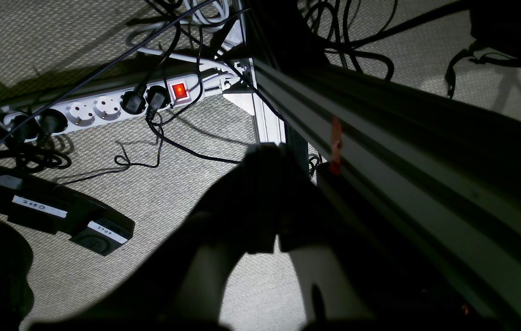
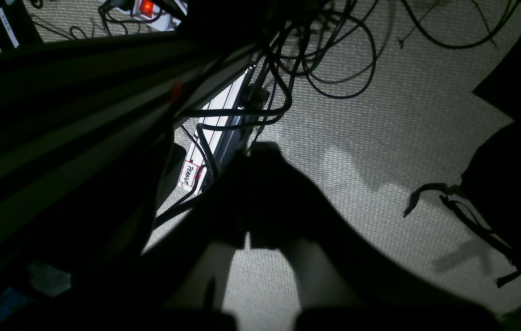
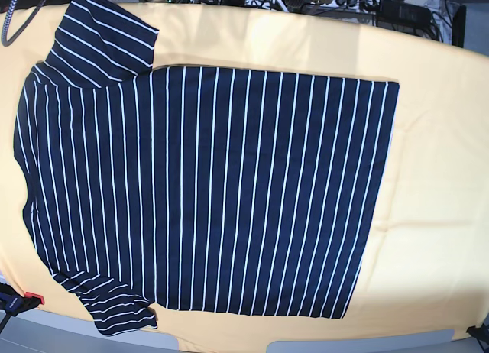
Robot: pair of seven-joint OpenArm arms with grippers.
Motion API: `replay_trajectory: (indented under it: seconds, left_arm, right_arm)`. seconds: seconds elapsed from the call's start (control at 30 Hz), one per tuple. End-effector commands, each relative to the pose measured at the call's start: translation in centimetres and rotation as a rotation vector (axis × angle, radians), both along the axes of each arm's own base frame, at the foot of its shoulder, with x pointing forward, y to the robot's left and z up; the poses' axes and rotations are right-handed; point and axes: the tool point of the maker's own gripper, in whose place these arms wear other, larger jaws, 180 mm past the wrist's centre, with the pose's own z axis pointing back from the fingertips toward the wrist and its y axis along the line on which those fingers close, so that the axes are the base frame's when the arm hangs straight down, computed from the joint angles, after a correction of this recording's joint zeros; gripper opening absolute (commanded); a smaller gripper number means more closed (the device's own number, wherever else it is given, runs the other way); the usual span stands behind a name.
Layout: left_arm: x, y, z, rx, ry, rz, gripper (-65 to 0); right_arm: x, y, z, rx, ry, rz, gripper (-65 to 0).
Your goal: Fold the T-shirt properly
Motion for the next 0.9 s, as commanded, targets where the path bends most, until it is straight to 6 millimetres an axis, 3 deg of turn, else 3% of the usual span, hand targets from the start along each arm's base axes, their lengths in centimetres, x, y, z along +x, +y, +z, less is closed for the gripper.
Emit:
replay_trajectory:
  seconds: [0.0,0.47,0.57,0.73,0.87]
  left_arm:
    - [0.2,-0.4,0.1,-0.013,-0.008,0.003,-65.0]
    - [-0.1,-0.4,0.1,-0.011,0.012,-0.003,-65.0]
    - [-1.1,-0.4,0.0,-0.005,0.081,-0.029,-65.0]
    - [-4.7,-1.7,0.8,-0.027,0.281,-0.115,-65.0]
    - [-6.2,-3.5,2.2,-0.108,0.254,-0.150,-65.0]
  right_arm:
    - [0.5,0.2,0.1,0.016,-0.010,0.004,-65.0]
    - [0.2,0.1,0.1,0.013,0.004,0.008,-65.0]
    - [-1.0,-0.3,0.2,0.005,0.074,0.031,-65.0]
    - [-3.6,-2.3,0.9,-0.031,0.136,0.058,-65.0]
    - [-5.8,-3.6,2.1,-0.024,0.123,0.012,-65.0]
